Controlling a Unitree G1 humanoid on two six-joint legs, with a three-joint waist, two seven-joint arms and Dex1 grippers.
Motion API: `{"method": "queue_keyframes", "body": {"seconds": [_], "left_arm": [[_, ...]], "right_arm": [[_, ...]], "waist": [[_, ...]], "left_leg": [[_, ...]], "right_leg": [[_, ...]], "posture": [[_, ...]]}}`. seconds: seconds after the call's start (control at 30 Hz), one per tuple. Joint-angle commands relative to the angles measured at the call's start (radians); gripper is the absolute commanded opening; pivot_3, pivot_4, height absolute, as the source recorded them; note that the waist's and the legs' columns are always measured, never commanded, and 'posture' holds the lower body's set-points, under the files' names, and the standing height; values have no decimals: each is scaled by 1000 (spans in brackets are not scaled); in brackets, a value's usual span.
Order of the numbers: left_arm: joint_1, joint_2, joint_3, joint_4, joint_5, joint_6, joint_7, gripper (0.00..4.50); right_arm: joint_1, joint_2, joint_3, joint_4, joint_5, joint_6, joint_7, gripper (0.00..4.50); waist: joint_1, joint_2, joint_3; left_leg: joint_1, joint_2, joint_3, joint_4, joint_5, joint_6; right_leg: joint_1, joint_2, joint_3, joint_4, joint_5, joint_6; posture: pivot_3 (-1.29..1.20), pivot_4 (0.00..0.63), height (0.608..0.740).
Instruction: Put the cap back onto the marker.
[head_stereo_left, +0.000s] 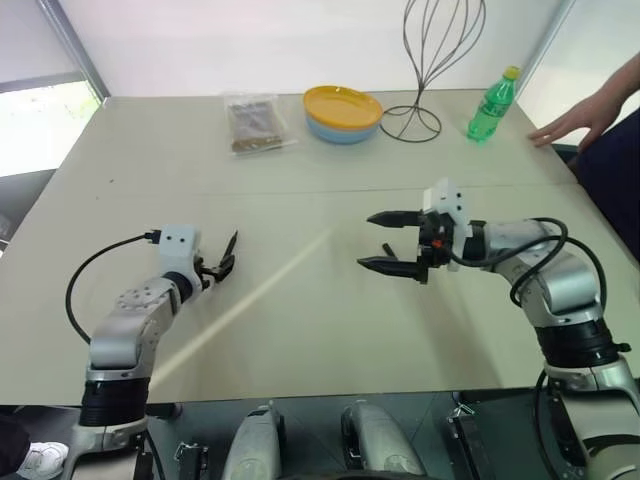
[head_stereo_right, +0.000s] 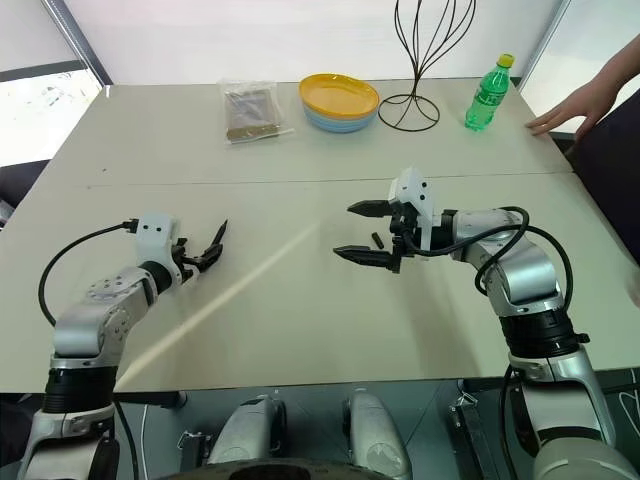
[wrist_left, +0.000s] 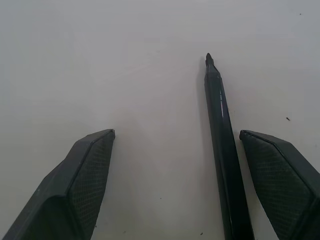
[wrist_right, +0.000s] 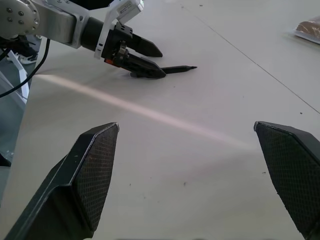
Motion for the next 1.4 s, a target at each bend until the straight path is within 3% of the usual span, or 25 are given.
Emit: {"method": "queue_keyframes", "body": {"seconds": [0.03, 0.3, 0.4, 0.6, 0.63, 0.8, 0.97, 1.2, 1.4], "left_arm": [[-35, -16, -26, 37, 16, -3, 0, 4158], [-93, -51, -73, 133, 53, -35, -14, 4158], [-89, -46, -85, 133, 63, -42, -27, 3308], [-70, -37, -85, 119, 67, -41, -36, 321], [-65, -35, -84, 116, 68, -41, -38, 121], [-56, 3, -85, 112, 80, -87, -73, 121], [-59, 182, -71, 124, 60, -331, -330, 121], [-206, 430, -32, 251, -63, -387, -740, 121], [-346, 524, -99, 328, -65, -379, -968, 121]], "right_arm": [[-5, 7, -21, -41, 11, -17, -11, 4500], [1, 11, -24, -45, 12, -19, -28, 4500], [6, 9, -28, -48, 10, -19, -36, 4500], [12, -1, -36, -52, 12, -14, -46, 4500], [13, -2, -37, -51, 11, -12, -50, 4500], [14, -8, -8, -16, -95, -19, -156, 4500], [16, 52, -25, -1, -188, 34, -365, 4500], [89, 105, -1, -115, -237, 162, -512, 4500], [112, 154, 3, -203, -272, 332, -644, 4500]], "waist": [[2, 0, 0], [5, 1, -1], [4, 1, -1], [1, 1, -1], [1, 1, -1], [0, 1, -1], [-5, 1, 0], [1, 1, 0], [-3, 1, 0]], "left_leg": [[0, 0, 0, 0, 0, 0], [0, -1, -1, 5, 0, 0], [1, -1, -1, 5, 0, 0], [1, -1, -1, 5, 0, 0], [1, -1, -1, 4, 0, 0], [1, -1, -1, 4, 0, 0], [-1, 1, 0, 2, 0, 0], [-3, 1, 0, -1, 0, 0], [-8, -1, 2, -1, 0, 0]], "right_leg": [[0, 0, 0, 0, 0, 0], [4, 0, -1, 0, 0, 0], [4, 0, -1, 0, 0, 0], [4, 0, -1, 0, 0, 0], [4, 0, -1, 0, 0, 0], [4, 0, -1, 0, 0, 0], [0, -1, 0, 0, 0, -1], [-4, -2, 0, -1, -2, -4], [-7, -1, -1, -2, -2, -3]], "posture": [[0, 150, 740], [0, 150, 740], [0, 150, 740], [0, 150, 740], [0, 150, 740], [0, 150, 740], [0, 150, 740], [0, 150, 740], [0, 150, 740]]}}
